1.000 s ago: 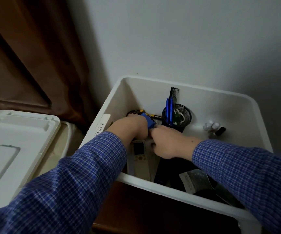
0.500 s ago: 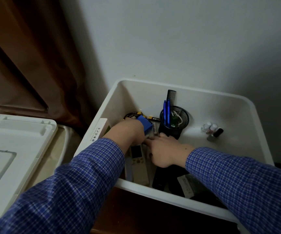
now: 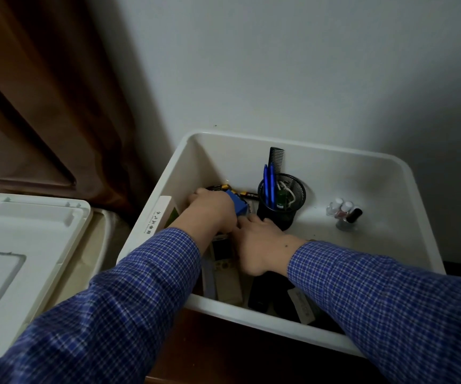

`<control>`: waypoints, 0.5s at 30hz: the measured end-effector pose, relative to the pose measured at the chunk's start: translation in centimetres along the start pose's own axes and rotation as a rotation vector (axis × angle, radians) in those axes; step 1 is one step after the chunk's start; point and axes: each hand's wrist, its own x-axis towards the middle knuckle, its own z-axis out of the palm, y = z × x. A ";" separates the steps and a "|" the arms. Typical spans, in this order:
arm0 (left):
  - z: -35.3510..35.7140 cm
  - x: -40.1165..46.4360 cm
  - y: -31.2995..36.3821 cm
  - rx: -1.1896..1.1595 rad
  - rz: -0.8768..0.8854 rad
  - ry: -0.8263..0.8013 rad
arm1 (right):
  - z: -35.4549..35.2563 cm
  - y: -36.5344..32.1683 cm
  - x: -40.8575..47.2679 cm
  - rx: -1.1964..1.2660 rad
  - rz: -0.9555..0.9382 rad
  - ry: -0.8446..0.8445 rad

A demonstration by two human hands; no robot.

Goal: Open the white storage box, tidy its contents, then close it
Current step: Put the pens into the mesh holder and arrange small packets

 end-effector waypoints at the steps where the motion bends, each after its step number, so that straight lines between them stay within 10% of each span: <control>1: 0.0 0.1 0.0 -0.005 -0.007 0.009 | -0.2 -0.1 0.1 -0.023 0.003 -0.001; 15: 1.0 1.4 -0.3 -0.044 -0.053 -0.012 | -0.8 -0.3 0.7 -0.142 0.020 0.010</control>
